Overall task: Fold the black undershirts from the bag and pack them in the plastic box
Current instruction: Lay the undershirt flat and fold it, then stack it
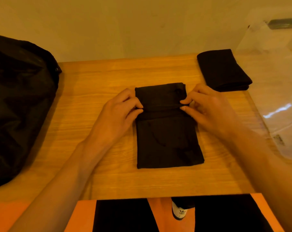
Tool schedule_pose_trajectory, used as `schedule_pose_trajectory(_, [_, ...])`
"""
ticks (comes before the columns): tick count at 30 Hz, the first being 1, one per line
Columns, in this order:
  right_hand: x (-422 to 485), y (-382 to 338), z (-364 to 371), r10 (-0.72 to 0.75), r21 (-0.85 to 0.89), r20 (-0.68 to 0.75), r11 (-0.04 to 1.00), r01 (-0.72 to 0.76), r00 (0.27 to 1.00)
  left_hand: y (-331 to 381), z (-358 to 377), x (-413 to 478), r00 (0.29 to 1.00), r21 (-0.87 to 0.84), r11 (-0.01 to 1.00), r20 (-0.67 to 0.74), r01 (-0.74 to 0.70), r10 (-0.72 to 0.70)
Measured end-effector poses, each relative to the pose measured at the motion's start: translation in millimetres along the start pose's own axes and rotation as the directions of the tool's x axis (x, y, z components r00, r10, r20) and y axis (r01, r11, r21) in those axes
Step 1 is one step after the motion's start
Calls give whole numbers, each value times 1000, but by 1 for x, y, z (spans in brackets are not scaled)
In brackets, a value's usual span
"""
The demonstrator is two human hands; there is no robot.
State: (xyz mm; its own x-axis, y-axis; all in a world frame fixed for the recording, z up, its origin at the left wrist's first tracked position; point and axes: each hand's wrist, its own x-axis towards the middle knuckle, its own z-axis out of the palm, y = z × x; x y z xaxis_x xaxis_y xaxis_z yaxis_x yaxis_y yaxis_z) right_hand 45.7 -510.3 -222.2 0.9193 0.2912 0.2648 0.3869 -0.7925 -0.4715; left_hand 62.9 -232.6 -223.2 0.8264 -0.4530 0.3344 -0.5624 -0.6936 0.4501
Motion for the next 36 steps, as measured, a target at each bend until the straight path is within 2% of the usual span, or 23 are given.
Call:
schedule_pose_trajectory(3, [0, 4, -1, -60, -25, -14, 998, 59, 998, -4, 0, 3, 999, -37, 998, 0, -45, 45])
schedule_pose_trajectory(9, [-2, 7, -5, -169, -98, -104, 982, 159, 980, -2, -9, 3, 987, 26, 989, -51, -148, 149])
schedule_pose_trajectory(12, [-8, 6, -8, -223, -105, -147, 972, 209, 964, 3, -14, -3, 980, 49, 980, -18, -195, 196])
schedule_pose_trajectory(17, [-14, 8, -4, -279, -141, -55, 953, 269, 959, 3, -15, -10, 977, 85, 973, 33, -215, 213])
schedule_pose_trajectory(23, [-21, 10, 0, -314, -105, -54, 946, 308, 948, -2, -16, -14, 968, 50, 968, 79, -244, 240])
schedule_pose_trajectory(26, [-27, 9, -10, -281, -23, -80, 960, 281, 956, -2, -27, -15, 977, -78, 974, -17, -213, 213])
schedule_pose_trajectory(28, [-26, 2, -22, -188, 70, -167, 977, 202, 968, 4, -37, -11, 983, -182, 975, -151, -130, 103])
schedule_pose_trajectory(30, [-9, -9, -26, -93, 55, -217, 993, 108, 972, 15, -37, 3, 971, -213, 976, -240, -37, -16])
schedule_pose_trajectory(31, [4, -16, -23, -52, 25, -201, 998, 58, 978, 23, -32, 12, 974, -217, 975, -208, 46, -92])
schedule_pose_trajectory(33, [28, -30, -9, 31, -58, -60, 998, -34, 998, 37, -15, 29, 979, -137, 969, 14, 204, -204])
schedule_pose_trajectory(36, [39, -37, 13, 121, -193, 255, 978, -72, 959, 42, 14, 30, 933, 127, 983, 318, 134, -168])
